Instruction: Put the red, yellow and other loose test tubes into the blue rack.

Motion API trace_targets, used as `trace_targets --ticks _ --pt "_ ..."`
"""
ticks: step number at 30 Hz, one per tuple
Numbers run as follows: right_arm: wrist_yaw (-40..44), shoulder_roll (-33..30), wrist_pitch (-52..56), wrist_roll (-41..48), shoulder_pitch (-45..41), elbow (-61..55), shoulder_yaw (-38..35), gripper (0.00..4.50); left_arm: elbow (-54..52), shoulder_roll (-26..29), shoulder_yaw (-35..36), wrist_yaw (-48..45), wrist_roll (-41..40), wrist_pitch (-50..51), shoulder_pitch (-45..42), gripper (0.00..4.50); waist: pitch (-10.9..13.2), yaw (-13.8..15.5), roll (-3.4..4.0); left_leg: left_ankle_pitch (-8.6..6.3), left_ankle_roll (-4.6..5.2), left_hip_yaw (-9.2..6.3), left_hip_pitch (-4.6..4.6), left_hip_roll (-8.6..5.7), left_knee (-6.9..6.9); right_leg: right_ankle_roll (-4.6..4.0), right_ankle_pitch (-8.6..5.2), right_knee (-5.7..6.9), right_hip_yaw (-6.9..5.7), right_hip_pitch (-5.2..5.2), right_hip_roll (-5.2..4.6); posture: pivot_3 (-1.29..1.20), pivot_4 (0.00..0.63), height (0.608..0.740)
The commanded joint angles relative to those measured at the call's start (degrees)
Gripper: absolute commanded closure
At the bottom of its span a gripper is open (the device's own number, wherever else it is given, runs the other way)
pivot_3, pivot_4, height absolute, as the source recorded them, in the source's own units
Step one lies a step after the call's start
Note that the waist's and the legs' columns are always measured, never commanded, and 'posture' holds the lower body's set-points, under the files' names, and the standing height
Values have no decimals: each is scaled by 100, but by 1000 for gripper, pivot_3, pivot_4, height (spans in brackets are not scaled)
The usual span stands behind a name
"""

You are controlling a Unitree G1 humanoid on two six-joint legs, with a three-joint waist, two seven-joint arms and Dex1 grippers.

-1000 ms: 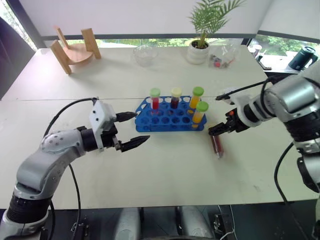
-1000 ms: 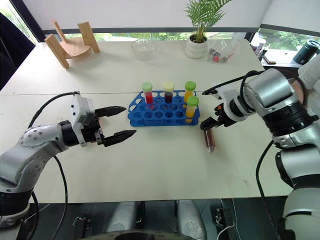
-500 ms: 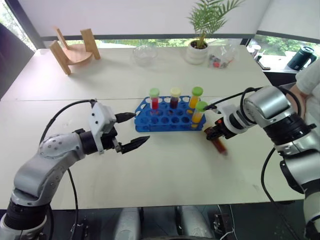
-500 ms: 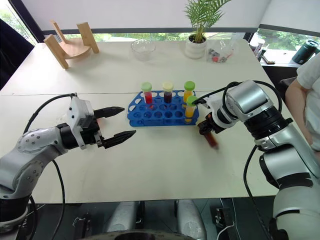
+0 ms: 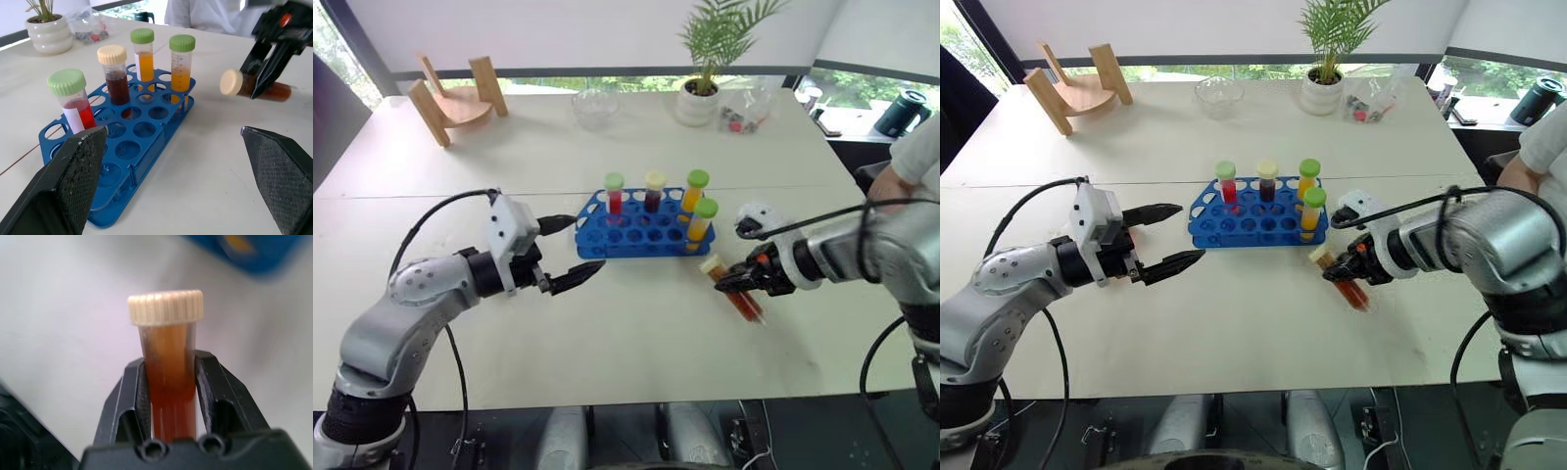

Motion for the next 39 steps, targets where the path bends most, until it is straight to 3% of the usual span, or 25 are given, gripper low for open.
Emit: trace_targets --ticks 1,4,8,11,20,39 --pt "-475 973 -1458 -178 469 -690 -619 3639 50 107 103 -106 -13 -30 -166 0 -2 0 -3 0 0 -2 1 0 1 0 0 0 0 2 2 0 150 740" --pt "-949 1797 -2491 -691 724 -692 -515 3639 171 150 101 -190 -19 -19 -263 0 -1 4 -2 1 -1 0 -1 0 8 1 0 3 2 2 1 0 150 740" --pt "-1438 3310 -4883 -1647 1051 -15 -248 3639 377 277 128 -348 -29 -4 -406 0 -6 1 -14 2 -3 2 -1 -2 7 1 1 3 3 3 -3 0 150 740" --pt "-1686 3994 -6396 -2473 1221 664 59 3639 414 337 126 -416 -42 31 -459 0 -6 1 -13 2 -3 2 0 -2 1 1 1 5 1 0 -4 0 150 740" --pt "-1643 4320 -8268 -3450 1700 1917 424 3639 284 437 232 -442 -104 151 -395 0 -4 1 -11 5 -9 5 1 -3 -2 0 1 8 0 0 -11 0 150 740" --pt "-1822 4479 -8898 -3823 1930 2469 400 3639 162 443 298 -384 -103 204 -301 0 -4 -2 -11 5 -10 4 4 -3 -2 -1 0 9 1 2 -10 0 150 740"
